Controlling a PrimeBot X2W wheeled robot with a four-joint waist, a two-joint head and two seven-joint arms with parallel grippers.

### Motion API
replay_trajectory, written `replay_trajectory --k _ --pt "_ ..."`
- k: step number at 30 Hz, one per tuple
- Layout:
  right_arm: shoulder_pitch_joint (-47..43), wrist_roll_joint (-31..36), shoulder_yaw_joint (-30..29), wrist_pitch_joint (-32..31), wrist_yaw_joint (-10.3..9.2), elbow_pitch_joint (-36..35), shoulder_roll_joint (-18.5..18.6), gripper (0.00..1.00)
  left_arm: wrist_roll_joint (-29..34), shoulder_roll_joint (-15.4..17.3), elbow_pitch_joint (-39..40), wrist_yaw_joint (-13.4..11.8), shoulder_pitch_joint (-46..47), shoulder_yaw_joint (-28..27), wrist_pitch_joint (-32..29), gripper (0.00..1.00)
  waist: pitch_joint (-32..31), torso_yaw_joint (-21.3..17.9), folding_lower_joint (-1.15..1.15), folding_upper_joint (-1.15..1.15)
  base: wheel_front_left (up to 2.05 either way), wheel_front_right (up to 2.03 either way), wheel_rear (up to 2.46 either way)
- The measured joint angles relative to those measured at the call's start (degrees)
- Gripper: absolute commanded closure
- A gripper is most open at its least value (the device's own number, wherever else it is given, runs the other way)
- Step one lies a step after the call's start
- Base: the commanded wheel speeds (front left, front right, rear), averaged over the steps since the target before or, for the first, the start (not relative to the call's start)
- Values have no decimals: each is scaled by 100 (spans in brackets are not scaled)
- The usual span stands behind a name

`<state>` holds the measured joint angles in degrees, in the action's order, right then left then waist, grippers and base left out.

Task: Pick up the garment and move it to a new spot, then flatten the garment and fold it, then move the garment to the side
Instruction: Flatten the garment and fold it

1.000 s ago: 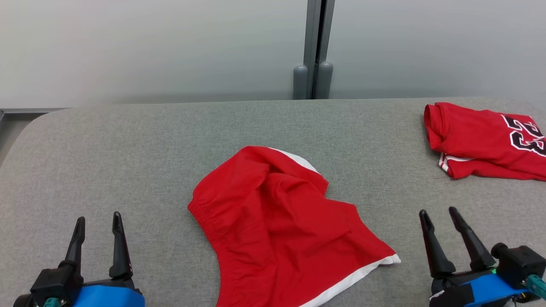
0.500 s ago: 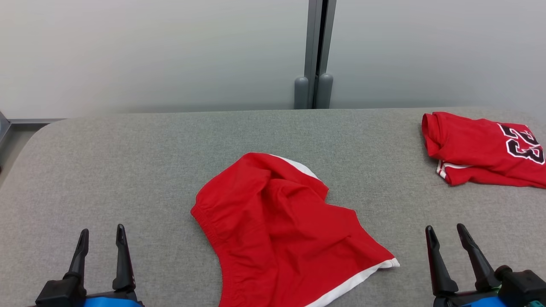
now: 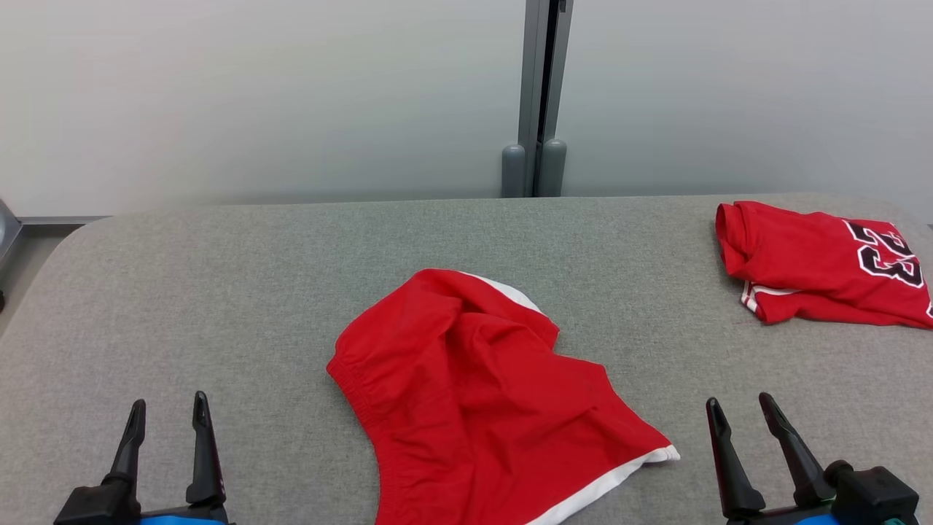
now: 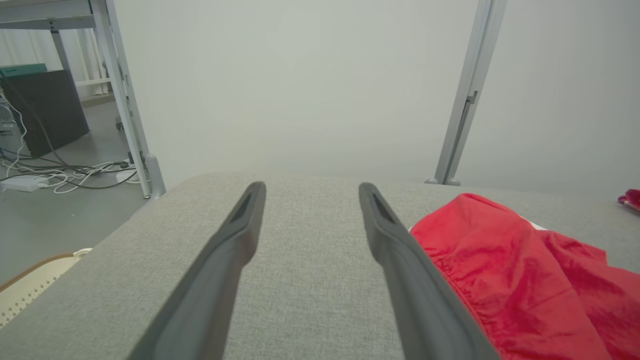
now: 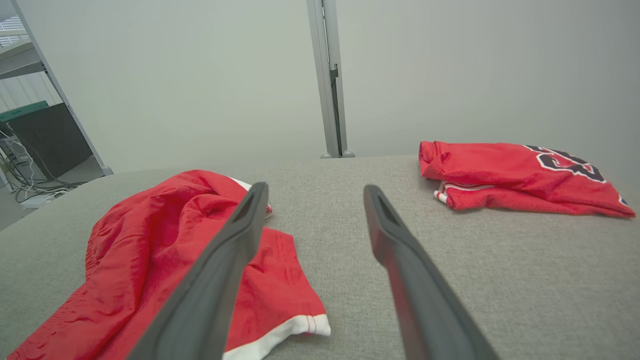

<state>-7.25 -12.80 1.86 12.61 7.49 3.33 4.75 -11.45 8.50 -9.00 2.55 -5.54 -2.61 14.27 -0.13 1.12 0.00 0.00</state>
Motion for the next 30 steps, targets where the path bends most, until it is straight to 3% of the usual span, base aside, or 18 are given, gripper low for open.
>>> replay_trajectory --k 10,19,30 --pt "14 1 48 -145 0 79 3 0 -20 22 66 56 -24 212 -114 0 18 -29 0 0 0 0 0" --pt "541 63 141 -401 0 907 169 0 160 -57 -399 402 68 1376 -361 0 150 -19 1 0 0 0 0" --pt "1122 -73 509 -275 0 2349 244 0 -21 131 -1120 467 155 2711 -553 0 386 51 1 0 0 0 0"
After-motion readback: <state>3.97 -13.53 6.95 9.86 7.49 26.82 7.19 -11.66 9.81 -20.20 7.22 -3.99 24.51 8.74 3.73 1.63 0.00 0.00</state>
